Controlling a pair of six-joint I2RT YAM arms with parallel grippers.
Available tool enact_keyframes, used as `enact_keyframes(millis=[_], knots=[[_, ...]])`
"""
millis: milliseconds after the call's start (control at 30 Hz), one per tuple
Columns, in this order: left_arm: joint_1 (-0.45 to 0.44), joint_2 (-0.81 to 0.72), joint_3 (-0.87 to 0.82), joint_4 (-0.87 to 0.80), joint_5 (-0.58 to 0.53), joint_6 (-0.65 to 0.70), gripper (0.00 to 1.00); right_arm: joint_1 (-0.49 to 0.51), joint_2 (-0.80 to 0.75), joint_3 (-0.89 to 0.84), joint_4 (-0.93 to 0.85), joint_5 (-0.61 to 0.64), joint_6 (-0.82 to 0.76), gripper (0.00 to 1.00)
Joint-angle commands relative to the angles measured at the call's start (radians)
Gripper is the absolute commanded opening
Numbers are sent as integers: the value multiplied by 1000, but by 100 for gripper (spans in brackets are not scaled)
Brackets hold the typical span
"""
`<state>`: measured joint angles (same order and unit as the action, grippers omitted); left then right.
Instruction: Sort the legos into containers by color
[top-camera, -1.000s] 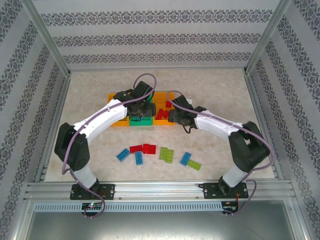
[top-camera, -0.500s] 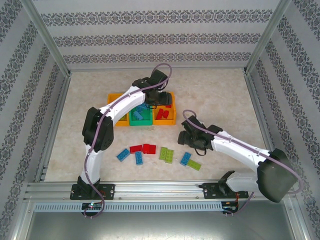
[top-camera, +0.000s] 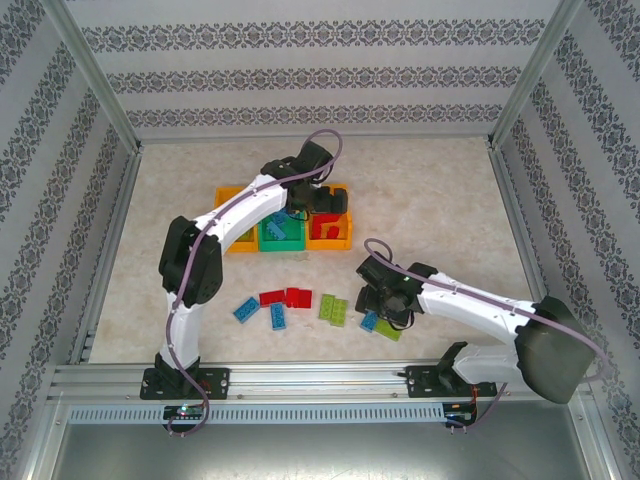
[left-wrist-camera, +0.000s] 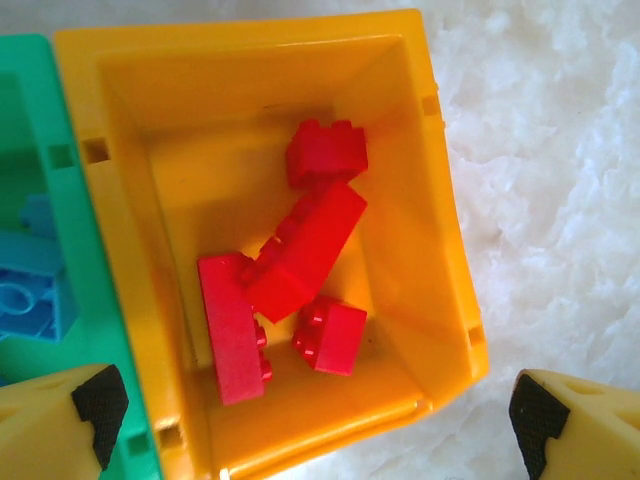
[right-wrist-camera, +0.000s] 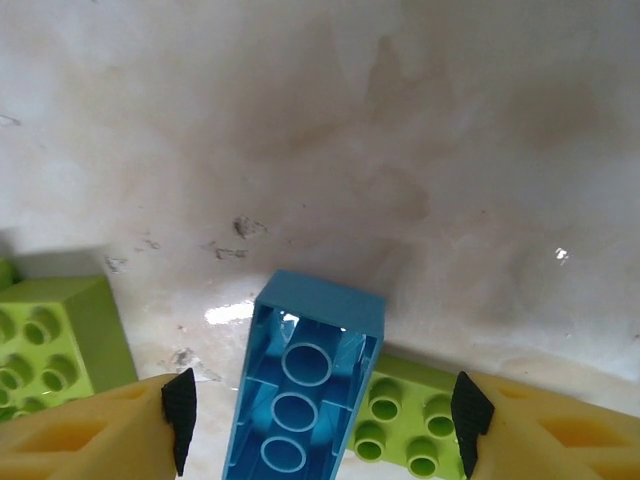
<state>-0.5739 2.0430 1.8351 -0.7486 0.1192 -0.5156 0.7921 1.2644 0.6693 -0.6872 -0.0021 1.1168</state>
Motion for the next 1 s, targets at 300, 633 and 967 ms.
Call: enact_keyframes(millis=[300,633,967], knots=[[10,-239,-200,61,-99,45,100,13,70,26,15,1,25,62],[39,-333,-342,81,-126,33,99,13,141,74,25,23,-3,47],[95,-452,-476,76,-182,19,99,5,144,176,33,109,-64,29]])
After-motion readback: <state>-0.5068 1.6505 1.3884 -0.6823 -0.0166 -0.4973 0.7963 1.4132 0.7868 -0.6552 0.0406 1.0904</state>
